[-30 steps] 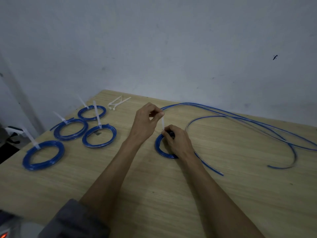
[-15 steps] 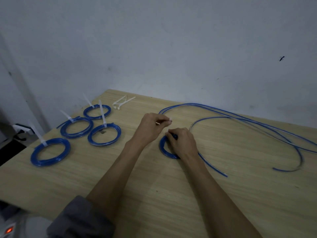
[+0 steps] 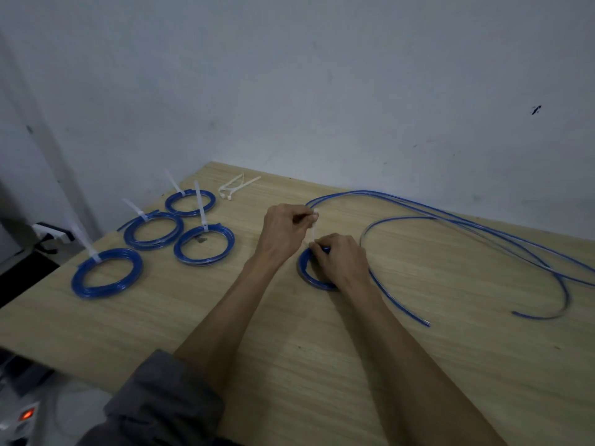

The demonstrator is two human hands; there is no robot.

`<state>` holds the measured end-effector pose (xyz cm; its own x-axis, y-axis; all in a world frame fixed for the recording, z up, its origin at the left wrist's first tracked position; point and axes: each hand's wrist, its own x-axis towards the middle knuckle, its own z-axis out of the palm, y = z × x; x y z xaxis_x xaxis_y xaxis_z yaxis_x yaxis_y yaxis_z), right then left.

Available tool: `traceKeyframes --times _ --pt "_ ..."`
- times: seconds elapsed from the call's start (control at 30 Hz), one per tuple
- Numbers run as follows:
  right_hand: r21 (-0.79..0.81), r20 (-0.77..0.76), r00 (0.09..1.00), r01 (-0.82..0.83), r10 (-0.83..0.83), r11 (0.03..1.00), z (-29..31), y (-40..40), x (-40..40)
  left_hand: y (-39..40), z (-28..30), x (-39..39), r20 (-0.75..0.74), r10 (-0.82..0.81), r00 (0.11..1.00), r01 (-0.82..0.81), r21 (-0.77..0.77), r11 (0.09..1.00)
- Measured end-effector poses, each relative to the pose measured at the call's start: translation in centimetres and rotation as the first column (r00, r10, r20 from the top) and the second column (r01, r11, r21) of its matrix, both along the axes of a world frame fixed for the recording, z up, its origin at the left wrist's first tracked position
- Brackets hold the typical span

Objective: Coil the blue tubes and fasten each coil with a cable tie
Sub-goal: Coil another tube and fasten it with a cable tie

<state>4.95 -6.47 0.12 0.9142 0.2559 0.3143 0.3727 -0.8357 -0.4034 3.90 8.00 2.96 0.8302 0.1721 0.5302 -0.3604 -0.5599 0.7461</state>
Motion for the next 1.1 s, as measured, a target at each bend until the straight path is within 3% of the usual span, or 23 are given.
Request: traceKeyframes --times 0.27,0.43,0.53,0.87,1.1 --pt "0.190 -0.160 0.965 -0.178 0.209 0.966 2.0 4.5 -3.7 5.8 4.9 -3.6 0.015 0.145 0.989 -0.145 0.013 0.989" --pt "0.245 -0.101 0.906 -0.377 0.410 0.893 1.8 9.6 -6.5 10.9 6.3 -7.0 -0.006 0.275 0.961 -0.273 0.107 0.956" --pt "0.332 -0.096 0.911 -0.350 0.400 0.876 2.0 12.5 -8.6 13.9 5.7 -8.7 -0.051 0.321 0.946 -0.316 0.086 0.945" --pt "0.137 -0.081 0.931 -0.343 0.356 0.929 1.0 17.5 -11.5 17.6 1.4 -11.6 -0.137 0.413 0.900 -0.416 0.006 0.909" --pt "0.195 -0.040 0.956 -0.276 0.289 0.941 1.4 15.9 -10.3 16.2 0.3 -11.9 -0.080 0.443 0.893 -0.448 -0.079 0.890"
